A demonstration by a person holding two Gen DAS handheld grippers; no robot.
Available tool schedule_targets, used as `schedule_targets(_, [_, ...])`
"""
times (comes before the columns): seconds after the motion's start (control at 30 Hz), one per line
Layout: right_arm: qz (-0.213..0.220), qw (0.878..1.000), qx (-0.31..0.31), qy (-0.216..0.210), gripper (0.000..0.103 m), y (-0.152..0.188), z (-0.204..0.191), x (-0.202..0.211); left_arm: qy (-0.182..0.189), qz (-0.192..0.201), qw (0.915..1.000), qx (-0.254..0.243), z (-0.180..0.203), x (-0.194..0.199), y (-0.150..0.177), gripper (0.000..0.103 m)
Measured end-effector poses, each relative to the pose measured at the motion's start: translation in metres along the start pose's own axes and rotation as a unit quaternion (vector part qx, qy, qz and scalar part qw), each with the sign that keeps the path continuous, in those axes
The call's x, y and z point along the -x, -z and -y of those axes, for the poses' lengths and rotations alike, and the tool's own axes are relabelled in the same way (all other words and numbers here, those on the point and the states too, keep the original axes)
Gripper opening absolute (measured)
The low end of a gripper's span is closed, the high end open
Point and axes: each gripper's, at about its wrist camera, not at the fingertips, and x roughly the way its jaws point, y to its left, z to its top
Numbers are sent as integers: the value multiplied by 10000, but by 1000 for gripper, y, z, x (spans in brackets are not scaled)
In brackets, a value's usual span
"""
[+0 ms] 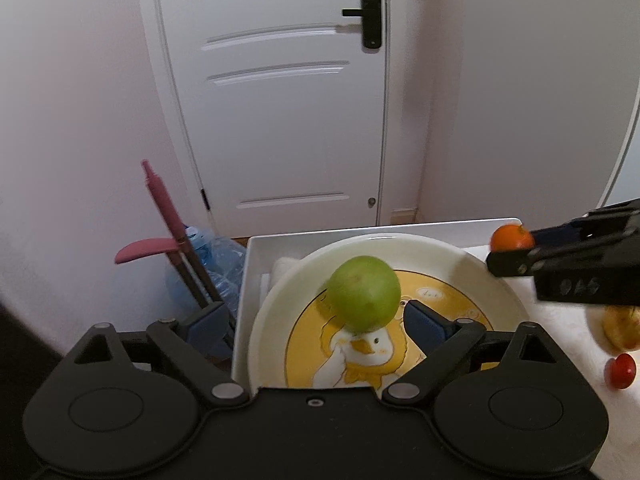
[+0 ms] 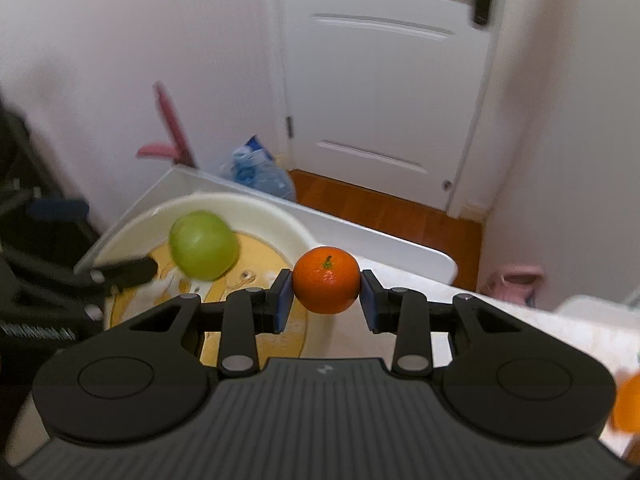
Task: Organize fruits
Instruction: 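Carry the green apple and mandarin into the duck bowl and open both tools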
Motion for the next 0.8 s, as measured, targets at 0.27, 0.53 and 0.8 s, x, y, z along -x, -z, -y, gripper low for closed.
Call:
schedule_targets(0.27, [84,9965,731,-406,50,7,-25,-21,-77,-61,9999,134,-11,6,7,97])
schedule_targets(0.53, [337,9957,733,-448,93,10,-27,-12,-38,-24,9998,198,-15,8,7,97])
schedule_targets(0.8, [232,9978,556,-294,93,19,-26,12,9,52,9997,222,-14,19,6,97])
